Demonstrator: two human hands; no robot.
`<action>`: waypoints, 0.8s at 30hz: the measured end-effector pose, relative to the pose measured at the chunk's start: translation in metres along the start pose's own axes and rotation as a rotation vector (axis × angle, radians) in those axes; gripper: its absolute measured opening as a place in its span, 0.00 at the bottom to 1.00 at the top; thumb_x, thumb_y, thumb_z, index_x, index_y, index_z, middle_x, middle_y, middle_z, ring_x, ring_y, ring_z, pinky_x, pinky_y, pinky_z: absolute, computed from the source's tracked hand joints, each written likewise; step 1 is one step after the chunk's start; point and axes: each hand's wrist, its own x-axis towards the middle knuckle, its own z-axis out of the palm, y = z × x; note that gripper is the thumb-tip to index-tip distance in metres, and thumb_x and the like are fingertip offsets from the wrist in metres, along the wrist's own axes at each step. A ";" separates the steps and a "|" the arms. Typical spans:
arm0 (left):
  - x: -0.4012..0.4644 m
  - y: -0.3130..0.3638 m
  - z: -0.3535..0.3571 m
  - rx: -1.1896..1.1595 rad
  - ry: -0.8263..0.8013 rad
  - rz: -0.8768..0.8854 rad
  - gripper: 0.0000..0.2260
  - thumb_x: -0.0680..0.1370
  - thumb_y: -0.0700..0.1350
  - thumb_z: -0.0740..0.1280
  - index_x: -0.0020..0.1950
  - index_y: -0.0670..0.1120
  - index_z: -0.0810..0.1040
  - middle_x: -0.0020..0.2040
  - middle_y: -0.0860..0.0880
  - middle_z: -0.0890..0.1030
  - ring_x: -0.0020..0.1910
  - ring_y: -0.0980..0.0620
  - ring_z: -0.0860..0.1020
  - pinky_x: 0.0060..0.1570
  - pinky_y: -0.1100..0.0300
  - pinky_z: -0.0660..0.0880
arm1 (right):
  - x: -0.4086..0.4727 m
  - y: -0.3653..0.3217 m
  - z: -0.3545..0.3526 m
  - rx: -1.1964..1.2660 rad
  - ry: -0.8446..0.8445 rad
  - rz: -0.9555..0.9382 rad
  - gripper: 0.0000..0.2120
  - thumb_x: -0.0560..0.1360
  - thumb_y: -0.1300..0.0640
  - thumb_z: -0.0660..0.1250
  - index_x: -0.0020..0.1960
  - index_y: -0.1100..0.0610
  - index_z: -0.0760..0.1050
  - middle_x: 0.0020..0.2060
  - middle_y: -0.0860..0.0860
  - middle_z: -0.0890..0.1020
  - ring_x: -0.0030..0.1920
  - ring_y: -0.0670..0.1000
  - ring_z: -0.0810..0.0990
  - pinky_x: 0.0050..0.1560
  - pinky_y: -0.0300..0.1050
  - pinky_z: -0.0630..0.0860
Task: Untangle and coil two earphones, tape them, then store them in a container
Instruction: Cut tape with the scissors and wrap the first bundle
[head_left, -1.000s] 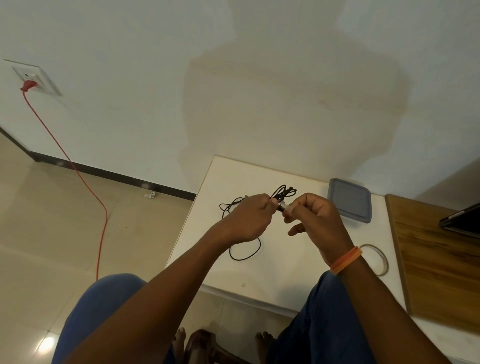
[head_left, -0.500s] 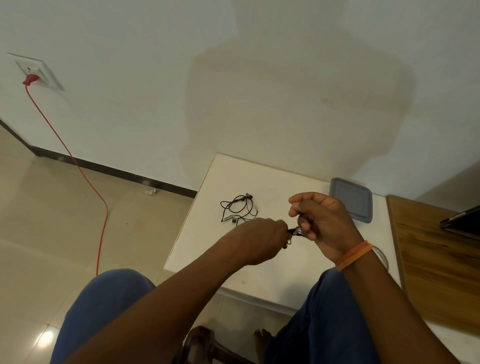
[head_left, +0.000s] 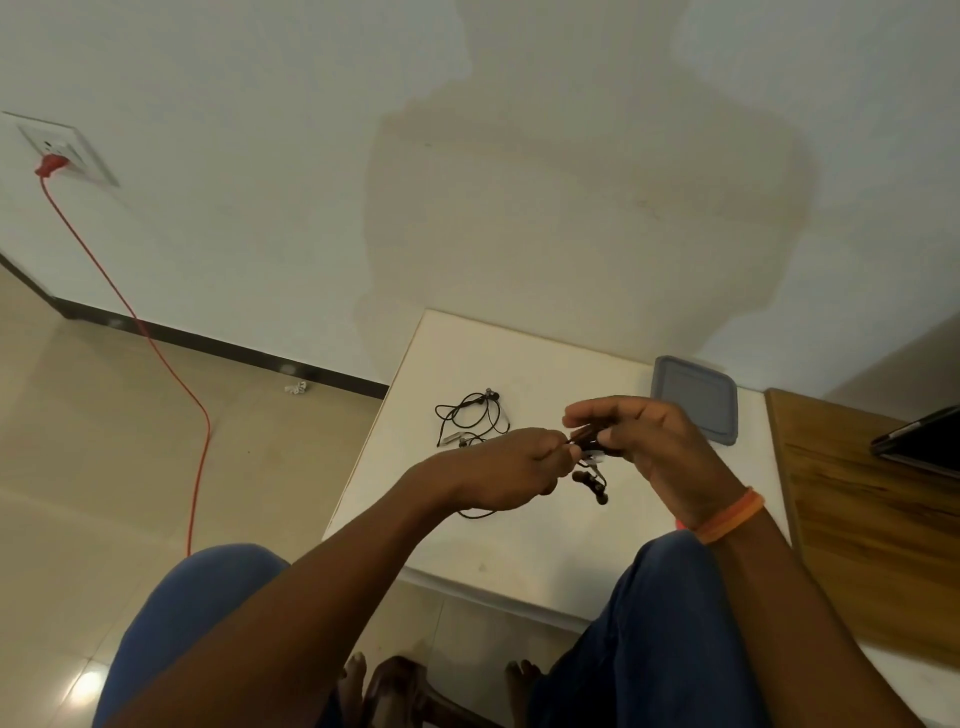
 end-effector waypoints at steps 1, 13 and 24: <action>0.000 0.000 0.000 -0.026 -0.008 0.003 0.17 0.85 0.53 0.52 0.49 0.41 0.71 0.40 0.47 0.72 0.39 0.49 0.69 0.40 0.56 0.68 | 0.000 0.001 0.001 -0.034 -0.013 -0.014 0.16 0.73 0.71 0.62 0.54 0.59 0.82 0.50 0.56 0.85 0.53 0.58 0.83 0.51 0.46 0.80; -0.001 -0.003 -0.009 -0.569 -0.136 -0.080 0.15 0.85 0.51 0.54 0.39 0.48 0.65 0.31 0.53 0.62 0.28 0.55 0.57 0.26 0.65 0.58 | -0.004 -0.004 0.004 -0.131 -0.050 -0.204 0.21 0.69 0.79 0.67 0.56 0.61 0.81 0.50 0.56 0.85 0.54 0.57 0.83 0.53 0.49 0.81; -0.002 -0.001 -0.009 -0.533 -0.198 -0.111 0.15 0.85 0.52 0.54 0.40 0.48 0.64 0.31 0.52 0.61 0.28 0.55 0.56 0.29 0.63 0.57 | -0.003 -0.003 0.009 -0.183 0.030 -0.163 0.09 0.73 0.56 0.69 0.48 0.60 0.84 0.43 0.54 0.86 0.47 0.54 0.85 0.48 0.43 0.81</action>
